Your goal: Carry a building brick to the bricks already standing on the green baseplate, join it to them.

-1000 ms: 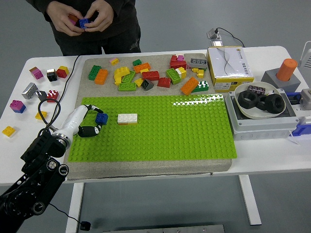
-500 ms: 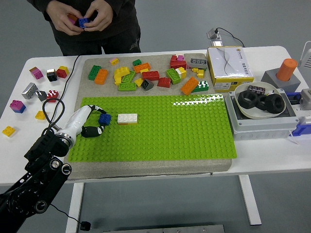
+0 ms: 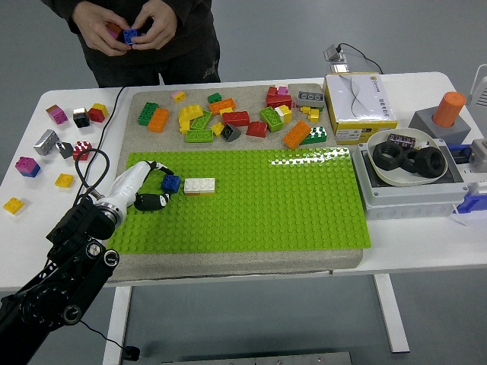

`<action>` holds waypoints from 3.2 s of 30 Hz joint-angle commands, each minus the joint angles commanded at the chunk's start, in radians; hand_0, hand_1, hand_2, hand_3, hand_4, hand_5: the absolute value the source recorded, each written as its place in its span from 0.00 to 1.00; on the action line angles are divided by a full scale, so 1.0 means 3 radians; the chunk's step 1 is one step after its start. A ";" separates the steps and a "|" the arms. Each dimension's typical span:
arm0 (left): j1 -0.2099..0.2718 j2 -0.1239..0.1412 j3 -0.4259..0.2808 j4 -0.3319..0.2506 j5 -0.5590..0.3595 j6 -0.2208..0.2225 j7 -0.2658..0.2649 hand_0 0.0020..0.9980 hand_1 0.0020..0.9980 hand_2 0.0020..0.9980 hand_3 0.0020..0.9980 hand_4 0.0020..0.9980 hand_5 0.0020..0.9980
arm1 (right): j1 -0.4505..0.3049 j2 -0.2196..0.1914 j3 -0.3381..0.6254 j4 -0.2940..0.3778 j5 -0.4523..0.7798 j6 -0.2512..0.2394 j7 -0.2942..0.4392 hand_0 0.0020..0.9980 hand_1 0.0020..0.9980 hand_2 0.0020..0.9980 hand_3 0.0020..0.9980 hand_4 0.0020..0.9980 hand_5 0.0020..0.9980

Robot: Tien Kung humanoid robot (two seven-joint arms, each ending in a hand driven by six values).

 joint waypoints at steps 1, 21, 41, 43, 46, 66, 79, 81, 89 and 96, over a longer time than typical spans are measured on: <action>-0.0001 -0.0004 -0.0003 -0.0006 -0.0006 0.0003 -0.0002 0.99 0.93 0.91 0.48 0.54 0.00 | 0.0001 -0.0002 -0.0002 0.0000 0.0002 0.0000 0.0001 0.64 0.62 0.64 0.72 0.80 1.00; 0.0107 -0.0133 -0.0018 -0.0229 -0.0318 0.0171 0.0241 0.99 0.92 0.90 0.47 0.57 0.00 | 0.0005 -0.0032 -0.0008 0.0000 -0.0020 0.0018 -0.0005 0.64 0.62 0.63 0.72 0.80 1.00; 0.0122 -0.0103 0.0043 -0.0133 -0.0210 0.0307 0.0281 0.99 0.91 0.89 0.46 0.58 0.00 | -0.0012 -0.0052 0.0019 0.0000 -0.0143 0.0049 -0.0023 0.64 0.62 0.64 0.72 0.80 1.00; 0.0126 -0.0100 0.0042 -0.0132 -0.0195 0.0319 0.0285 0.99 0.91 0.89 0.46 0.58 0.00 | -0.0013 -0.0054 0.0009 0.0000 -0.0134 0.0052 -0.0018 0.64 0.62 0.64 0.72 0.80 1.00; 0.0128 -0.0096 0.0043 -0.0126 -0.0173 0.0335 0.0288 0.98 0.91 0.89 0.46 0.59 0.00 | -0.0015 -0.0050 -0.0003 0.0000 -0.0116 0.0052 -0.0010 0.64 0.62 0.64 0.72 0.80 1.00; 0.0050 -0.0128 0.0114 0.0004 -0.0156 0.0378 0.0248 0.98 0.91 0.89 0.46 0.60 0.00 | -0.0021 -0.0027 0.0005 0.0000 -0.0099 0.0051 -0.0005 0.64 0.62 0.64 0.72 0.80 1.00; -0.0010 -0.0111 0.0198 0.0077 -0.0167 0.0402 0.0219 0.98 0.91 0.88 0.46 0.60 0.00 | -0.0018 -0.0023 0.0002 0.0000 -0.0080 0.0050 -0.0003 0.65 0.62 0.64 0.72 0.80 1.00; -0.0023 -0.0110 0.0218 0.0092 -0.0168 0.0403 0.0218 0.98 0.91 0.88 0.46 0.60 0.00 | -0.0017 -0.0021 0.0004 0.0000 -0.0083 0.0050 -0.0004 0.65 0.63 0.64 0.72 0.80 1.00; -0.0043 -0.0126 0.0239 0.0143 -0.0170 0.0415 0.0207 0.98 0.90 0.88 0.46 0.60 0.00 | -0.0011 -0.0018 0.0000 0.0000 -0.0066 0.0047 -0.0002 0.65 0.62 0.64 0.72 0.80 1.00; -0.0049 -0.0132 0.0242 0.0165 -0.0174 0.0424 0.0197 0.98 0.90 0.88 0.46 0.60 0.00 | -0.0008 -0.0017 0.0005 0.0000 -0.0073 0.0048 -0.0001 0.65 0.62 0.64 0.72 0.81 1.00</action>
